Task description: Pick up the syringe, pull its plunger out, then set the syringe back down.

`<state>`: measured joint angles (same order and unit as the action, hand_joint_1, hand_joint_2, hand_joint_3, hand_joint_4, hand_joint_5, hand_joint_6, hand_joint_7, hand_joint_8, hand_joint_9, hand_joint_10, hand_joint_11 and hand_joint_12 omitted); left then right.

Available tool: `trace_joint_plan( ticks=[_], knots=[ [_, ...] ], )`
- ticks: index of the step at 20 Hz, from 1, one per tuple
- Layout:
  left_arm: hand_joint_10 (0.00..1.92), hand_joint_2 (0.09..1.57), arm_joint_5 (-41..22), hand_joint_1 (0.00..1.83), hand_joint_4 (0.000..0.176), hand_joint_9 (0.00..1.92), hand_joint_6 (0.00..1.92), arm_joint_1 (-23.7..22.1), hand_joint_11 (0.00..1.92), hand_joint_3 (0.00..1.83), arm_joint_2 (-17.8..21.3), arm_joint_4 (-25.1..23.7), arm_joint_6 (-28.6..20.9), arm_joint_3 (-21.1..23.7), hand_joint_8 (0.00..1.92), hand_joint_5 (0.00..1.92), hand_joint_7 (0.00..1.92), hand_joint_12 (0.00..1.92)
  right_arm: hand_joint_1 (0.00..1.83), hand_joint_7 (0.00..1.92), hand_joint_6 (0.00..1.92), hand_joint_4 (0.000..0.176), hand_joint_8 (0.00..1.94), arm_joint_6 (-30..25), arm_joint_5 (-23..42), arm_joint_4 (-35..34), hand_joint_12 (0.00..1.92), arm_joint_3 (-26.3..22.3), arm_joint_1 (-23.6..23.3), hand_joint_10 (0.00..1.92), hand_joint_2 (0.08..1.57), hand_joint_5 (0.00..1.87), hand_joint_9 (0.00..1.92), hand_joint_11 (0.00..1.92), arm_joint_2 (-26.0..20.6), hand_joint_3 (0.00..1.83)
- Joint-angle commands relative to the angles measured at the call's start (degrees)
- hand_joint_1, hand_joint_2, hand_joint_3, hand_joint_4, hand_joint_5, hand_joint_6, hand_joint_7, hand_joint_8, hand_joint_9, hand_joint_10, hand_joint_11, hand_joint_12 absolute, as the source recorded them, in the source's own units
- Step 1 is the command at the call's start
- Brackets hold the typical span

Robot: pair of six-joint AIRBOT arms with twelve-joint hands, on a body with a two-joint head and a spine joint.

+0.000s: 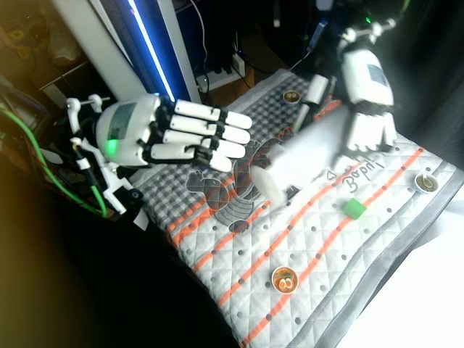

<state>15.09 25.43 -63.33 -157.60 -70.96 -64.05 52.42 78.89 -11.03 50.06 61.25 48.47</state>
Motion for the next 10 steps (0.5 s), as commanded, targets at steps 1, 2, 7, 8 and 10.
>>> trace_joint_plan(
  ticks=[1,2,7,8,10],
  knots=[
    [1.11,1.25,9.6,1.18,0.000,0.50,1.33,-0.1,0.19,0.00,1.0,-1.0,-0.5,0.9,1.40,0.84,0.63,1.85,0.96,0.09,0.00,0.029,0.00,-0.3,7.0,0.7,0.47,0.0,-0.8,0.00,0.89,0.16,0.08,0.00,0.2,0.00],
    [1.16,1.25,11.2,1.18,0.000,0.47,1.31,0.6,0.13,0.00,2.3,-1.9,-0.5,2.8,1.44,0.84,0.62,1.91,0.96,0.06,0.00,0.034,0.00,-0.6,7.0,0.5,0.44,0.1,-0.8,0.00,0.87,0.14,0.05,0.00,0.4,0.00],
    [1.24,1.25,17.1,1.19,0.000,0.36,1.31,2.9,0.00,0.00,5.3,-5.7,-3.1,8.2,1.43,0.86,0.60,1.92,0.85,0.07,0.01,0.025,0.02,-1.8,7.0,0.5,0.43,0.6,-1.5,0.01,0.75,0.12,0.05,0.00,1.4,0.00],
    [1.31,1.26,17.8,1.18,0.000,0.32,1.30,3.1,0.00,0.00,5.5,-6.3,-3.3,8.8,1.47,0.85,0.58,1.92,0.86,0.06,0.00,0.032,0.01,-1.9,7.0,0.5,0.36,0.7,-1.7,0.00,0.75,0.11,0.04,0.00,1.6,0.00],
    [1.42,1.25,18.4,1.18,0.000,0.37,1.25,3.1,0.17,0.00,5.6,-6.9,-3.4,9.5,1.49,0.86,0.60,1.92,0.87,0.08,0.00,0.041,0.00,-1.9,6.3,0.5,0.45,0.9,-1.8,0.01,0.76,0.12,0.06,0.00,2.0,0.00]
  ],
)
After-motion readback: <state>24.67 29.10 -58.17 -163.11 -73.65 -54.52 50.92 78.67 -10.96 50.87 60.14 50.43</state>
